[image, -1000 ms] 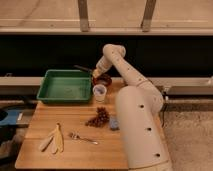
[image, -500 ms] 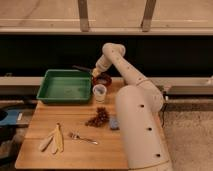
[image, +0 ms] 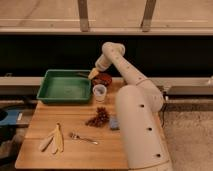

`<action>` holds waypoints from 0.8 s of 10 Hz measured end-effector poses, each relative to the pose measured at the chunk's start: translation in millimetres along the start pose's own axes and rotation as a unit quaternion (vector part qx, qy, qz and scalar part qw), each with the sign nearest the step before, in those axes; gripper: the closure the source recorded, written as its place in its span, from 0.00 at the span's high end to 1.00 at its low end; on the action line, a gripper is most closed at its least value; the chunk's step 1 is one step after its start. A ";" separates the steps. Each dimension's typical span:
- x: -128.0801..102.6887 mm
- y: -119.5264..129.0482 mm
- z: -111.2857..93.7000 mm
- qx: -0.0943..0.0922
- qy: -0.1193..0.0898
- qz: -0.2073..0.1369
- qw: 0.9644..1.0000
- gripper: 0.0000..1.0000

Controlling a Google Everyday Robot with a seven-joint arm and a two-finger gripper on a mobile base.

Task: Place brush in red bowl

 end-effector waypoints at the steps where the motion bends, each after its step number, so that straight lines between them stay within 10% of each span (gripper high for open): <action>1: -2.7 -2.1 -4.3 0.005 0.000 -0.003 1.000 0.80; 8: -82.1 -10.5 -115.1 0.112 -0.014 -0.063 0.992 0.80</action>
